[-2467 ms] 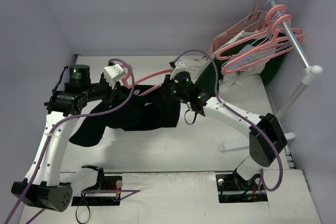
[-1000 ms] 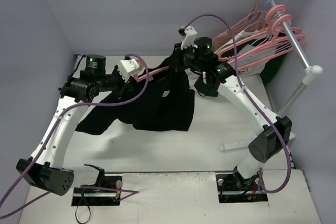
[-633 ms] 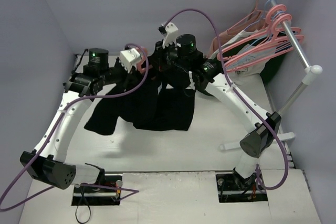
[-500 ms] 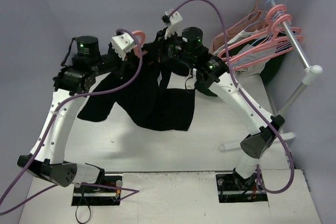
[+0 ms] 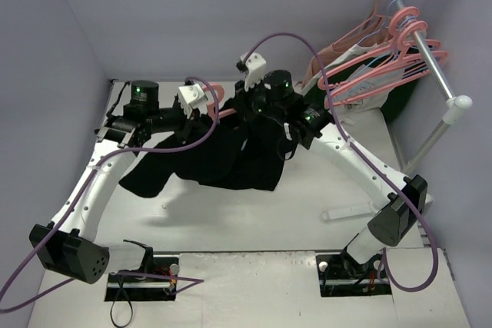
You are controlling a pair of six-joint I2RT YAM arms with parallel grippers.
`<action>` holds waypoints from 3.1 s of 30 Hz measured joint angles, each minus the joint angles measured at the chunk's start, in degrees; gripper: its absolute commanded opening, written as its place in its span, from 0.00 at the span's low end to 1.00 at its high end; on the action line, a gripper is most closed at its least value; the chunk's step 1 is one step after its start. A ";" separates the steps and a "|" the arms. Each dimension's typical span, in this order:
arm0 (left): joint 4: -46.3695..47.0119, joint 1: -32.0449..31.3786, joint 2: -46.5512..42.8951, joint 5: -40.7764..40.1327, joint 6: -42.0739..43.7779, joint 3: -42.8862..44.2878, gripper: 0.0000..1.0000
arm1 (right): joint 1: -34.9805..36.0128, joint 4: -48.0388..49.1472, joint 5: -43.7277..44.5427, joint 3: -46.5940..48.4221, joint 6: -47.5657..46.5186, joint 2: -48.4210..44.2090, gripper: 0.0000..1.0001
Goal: Place the t-shirt on the hanger
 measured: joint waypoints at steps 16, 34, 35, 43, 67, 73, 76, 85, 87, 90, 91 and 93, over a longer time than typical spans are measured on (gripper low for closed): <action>9.87 1.12 -1.21 4.74 0.34 -12.77 0.00 | -1.36 -1.92 -7.96 -9.34 -2.23 -3.67 0.56; 2.17 4.46 -1.63 10.40 9.65 -10.26 0.00 | -12.66 -10.05 -29.61 -8.63 -21.47 -7.55 0.55; 2.09 4.46 -1.63 10.70 9.69 -9.87 0.00 | -12.53 -10.10 -30.24 -8.61 -22.24 -7.23 0.55; -0.46 4.46 -1.61 13.15 10.34 -8.02 0.00 | -9.38 -10.45 -30.84 -8.00 -27.54 -3.45 0.55; -5.45 5.47 -0.08 16.96 15.60 -5.41 0.18 | -8.59 -11.66 -34.81 -9.79 -32.21 -3.44 0.00; -5.43 6.72 -0.07 16.18 15.11 -3.58 0.40 | -9.67 -12.47 -35.98 -9.74 -31.72 -3.54 0.00; -5.48 9.17 -0.81 14.33 14.99 -3.23 0.41 | -10.71 -12.76 -36.33 -9.29 -31.56 -3.54 0.00; -6.17 13.97 -2.30 6.56 12.34 1.36 0.43 | -14.95 -13.04 -36.79 -6.82 -29.79 -3.74 0.00; -6.95 13.95 -2.19 3.23 9.80 4.41 0.46 | -15.44 -13.82 -36.75 -4.85 -29.05 -3.68 0.00; -6.35 13.93 -2.20 -4.92 3.71 11.30 0.53 | -15.73 -15.23 -36.49 1.76 -27.36 -2.51 0.00; -5.86 13.94 -2.20 -8.80 1.35 14.24 0.56 | -15.73 -15.60 -36.34 5.62 -26.49 -1.47 0.00; -4.20 13.94 -2.39 -15.33 -2.75 19.43 0.59 | -15.73 -15.25 -35.87 14.74 -24.56 1.03 0.00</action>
